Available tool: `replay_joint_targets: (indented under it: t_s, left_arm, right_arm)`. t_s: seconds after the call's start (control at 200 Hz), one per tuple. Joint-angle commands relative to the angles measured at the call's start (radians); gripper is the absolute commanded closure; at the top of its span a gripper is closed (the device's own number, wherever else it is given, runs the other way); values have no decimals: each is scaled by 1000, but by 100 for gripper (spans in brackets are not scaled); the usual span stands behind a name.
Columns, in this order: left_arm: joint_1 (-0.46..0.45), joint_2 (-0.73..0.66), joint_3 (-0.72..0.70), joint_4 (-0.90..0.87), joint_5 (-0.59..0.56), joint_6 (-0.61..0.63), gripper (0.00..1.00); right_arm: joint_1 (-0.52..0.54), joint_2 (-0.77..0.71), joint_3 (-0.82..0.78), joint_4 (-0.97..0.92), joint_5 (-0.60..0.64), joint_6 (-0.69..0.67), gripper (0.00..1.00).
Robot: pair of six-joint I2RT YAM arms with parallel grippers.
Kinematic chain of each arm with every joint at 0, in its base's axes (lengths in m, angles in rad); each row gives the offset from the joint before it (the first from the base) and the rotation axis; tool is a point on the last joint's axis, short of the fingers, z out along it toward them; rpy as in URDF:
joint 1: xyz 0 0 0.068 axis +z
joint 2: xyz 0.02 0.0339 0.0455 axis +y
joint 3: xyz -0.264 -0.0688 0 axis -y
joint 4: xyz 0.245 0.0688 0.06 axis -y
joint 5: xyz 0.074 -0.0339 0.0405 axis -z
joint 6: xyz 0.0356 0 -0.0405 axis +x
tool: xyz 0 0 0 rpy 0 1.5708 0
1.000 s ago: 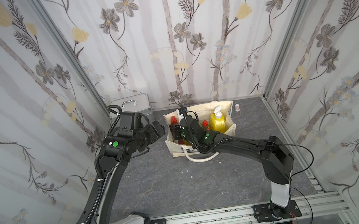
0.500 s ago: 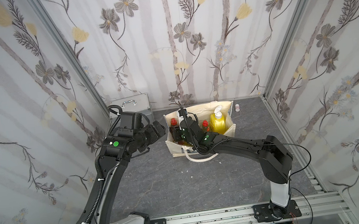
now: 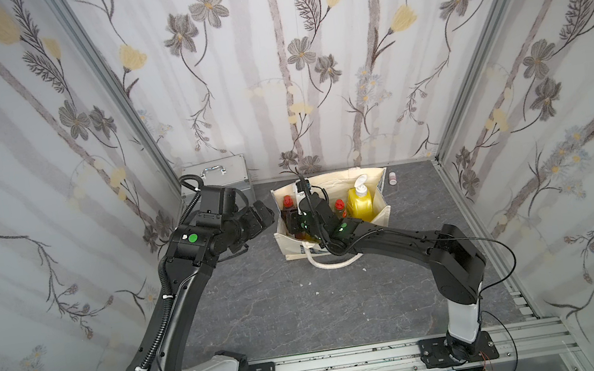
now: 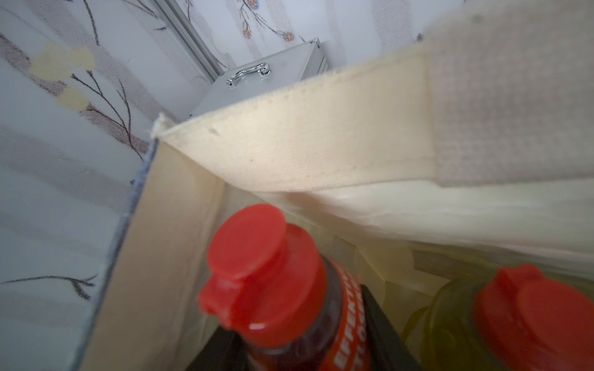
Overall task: Pack dish soap into the shopping bag
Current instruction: Place the bottle of dish soap in the shopping bag.
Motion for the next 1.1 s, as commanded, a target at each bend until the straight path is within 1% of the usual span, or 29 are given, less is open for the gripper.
replay_joint_targets:
  t_s: [0.0, 0.1, 0.23, 0.56, 0.729, 0.804, 0.899, 0.914, 0.954, 1.099]
  left_arm:
    - [-1, -1, -2, 23, -12, -9, 0]
    - [-2, -7, -10, 28, -12, -11, 0]
    - [-2, -15, -21, 33, -11, -16, 0]
    - [-2, -19, -21, 43, -10, -23, 0]
    - [-4, -21, -21, 47, -10, -26, 0]
    - [-4, -22, -21, 44, -11, -27, 0]
    - [-3, -24, -21, 46, -11, -28, 0]
    - [-4, -24, -44, 47, -13, -29, 0]
    - [-5, -22, -47, 47, -12, -29, 0]
    - [-6, -17, -47, 52, -10, -37, 0]
  right_arm:
    - [-3, -17, 2, 82, -20, 7, 53]
    - [-3, -12, 2, 57, -38, 7, 52]
    - [-3, -5, -9, 24, -43, 7, 54]
    - [-3, 0, -31, 14, -55, 7, 52]
    - [-3, -16, -31, -6, -53, 2, 40]
    - [-3, -27, -31, -11, -50, 0, 36]
    - [-3, -40, -31, -10, -52, -3, 34]
    - [-3, -42, -30, -10, -50, -4, 34]
    - [-3, -46, -31, -10, -48, -4, 33]
    - [-8, -58, -33, -17, -49, -4, 33]
